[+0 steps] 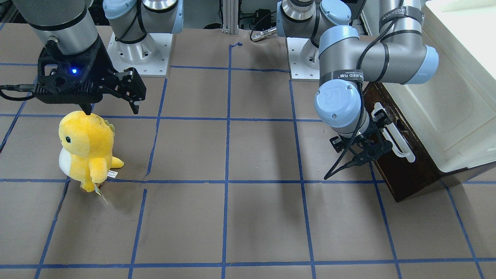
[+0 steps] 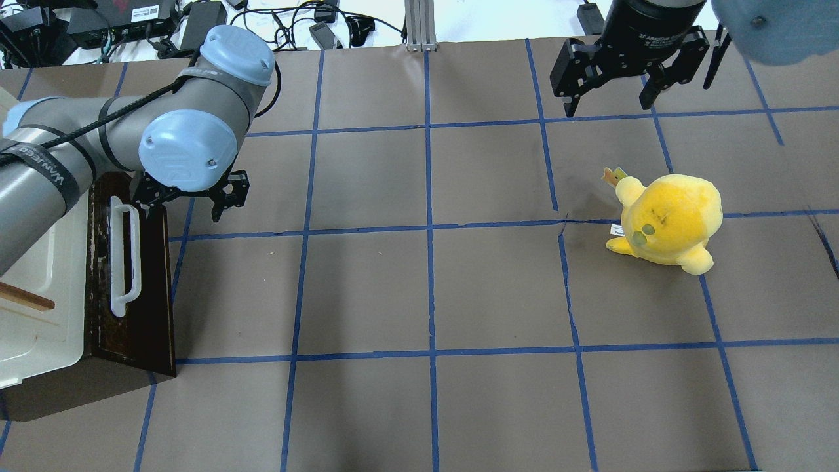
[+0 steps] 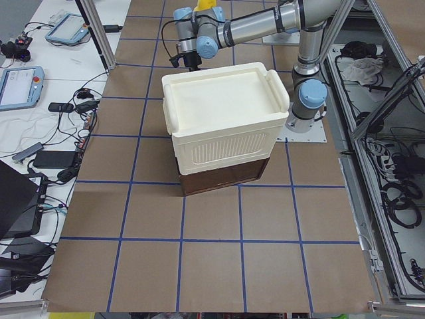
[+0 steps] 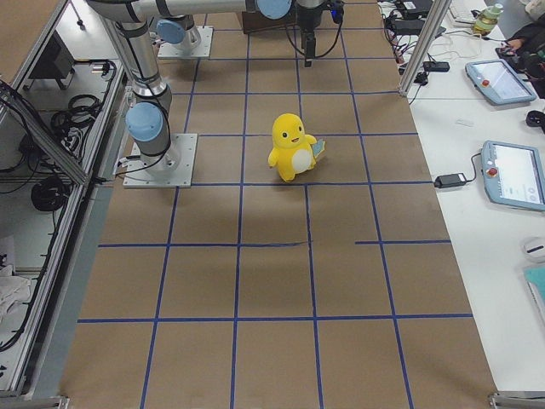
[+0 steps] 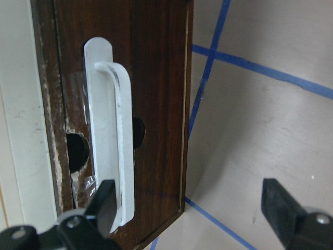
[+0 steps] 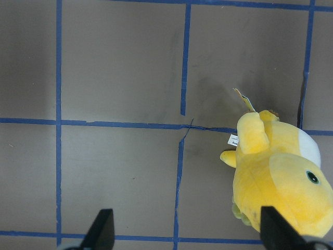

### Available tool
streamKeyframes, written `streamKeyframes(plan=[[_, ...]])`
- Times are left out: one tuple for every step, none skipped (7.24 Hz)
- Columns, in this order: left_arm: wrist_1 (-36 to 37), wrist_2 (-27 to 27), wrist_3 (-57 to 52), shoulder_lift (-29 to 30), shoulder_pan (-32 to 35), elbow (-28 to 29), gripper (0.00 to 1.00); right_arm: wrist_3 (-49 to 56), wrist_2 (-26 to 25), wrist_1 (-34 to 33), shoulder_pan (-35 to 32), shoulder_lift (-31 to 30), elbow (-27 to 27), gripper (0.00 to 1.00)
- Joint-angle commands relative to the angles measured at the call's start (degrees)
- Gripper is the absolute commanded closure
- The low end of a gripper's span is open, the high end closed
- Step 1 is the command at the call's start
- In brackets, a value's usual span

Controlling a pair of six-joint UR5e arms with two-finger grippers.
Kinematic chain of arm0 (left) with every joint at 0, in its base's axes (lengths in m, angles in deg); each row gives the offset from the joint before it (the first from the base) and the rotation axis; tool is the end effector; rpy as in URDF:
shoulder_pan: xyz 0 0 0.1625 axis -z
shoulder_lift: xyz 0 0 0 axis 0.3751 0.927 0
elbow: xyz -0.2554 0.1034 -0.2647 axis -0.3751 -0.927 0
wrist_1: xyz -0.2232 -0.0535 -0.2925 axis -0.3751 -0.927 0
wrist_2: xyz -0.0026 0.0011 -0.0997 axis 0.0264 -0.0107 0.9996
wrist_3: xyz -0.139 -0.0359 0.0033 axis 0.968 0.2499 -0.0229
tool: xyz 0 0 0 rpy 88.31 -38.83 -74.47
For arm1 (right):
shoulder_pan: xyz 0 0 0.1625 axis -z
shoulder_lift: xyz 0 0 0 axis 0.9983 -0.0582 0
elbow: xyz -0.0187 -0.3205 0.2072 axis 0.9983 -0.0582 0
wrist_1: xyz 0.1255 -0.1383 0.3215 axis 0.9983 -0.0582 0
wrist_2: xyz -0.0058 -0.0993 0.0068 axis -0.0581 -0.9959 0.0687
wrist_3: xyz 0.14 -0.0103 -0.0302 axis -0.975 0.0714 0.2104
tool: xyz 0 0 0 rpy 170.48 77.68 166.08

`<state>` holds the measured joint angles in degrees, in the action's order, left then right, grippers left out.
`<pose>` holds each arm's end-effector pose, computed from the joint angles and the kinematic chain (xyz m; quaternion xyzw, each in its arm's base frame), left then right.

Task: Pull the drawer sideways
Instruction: 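Move the left gripper down to the white drawer handle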

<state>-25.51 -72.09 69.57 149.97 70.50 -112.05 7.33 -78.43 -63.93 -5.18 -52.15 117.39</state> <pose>-0.0707 -0.4749 0.2421 -0.1716 0.9244 0.0685 0.3336 0.1474 -0.4818 0.4201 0.0267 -0.9994 0.0229 0.0052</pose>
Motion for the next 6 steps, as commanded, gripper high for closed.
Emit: streamKeyframes(plan=[[0.4, -1.9, 1.9, 2.2, 0.0, -0.2, 0.0, 0.0, 0.1, 0.0, 0.0, 0.0, 0.0, 0.0], [0.3, -9.0, 2.3, 3.5, 0.0, -0.6, 0.0, 0.0, 0.0, 0.0, 0.0, 0.0, 0.0, 0.0], [-0.1, -10.8, 2.6, 4.2, -0.1, -0.7, 0.0, 0.1, 0.0, 0.0, 0.0, 0.0, 0.0, 0.0], [-0.1, -10.9, 5.2, 5.2, -0.3, -1.6, 0.0, 0.0, 0.0, 0.0, 0.0, 0.0, 0.0, 0.0], [0.0, -11.1, 6.4, 5.8, -0.5, -2.6, 0.0, 0.0, 0.1, 0.0, 0.0, 0.0, 0.0, 0.0], [0.0, -11.2, 6.2, 6.0, -0.6, -2.6, 0.0, 0.1, 0.0, 0.0, 0.0, 0.0, 0.0, 0.0]])
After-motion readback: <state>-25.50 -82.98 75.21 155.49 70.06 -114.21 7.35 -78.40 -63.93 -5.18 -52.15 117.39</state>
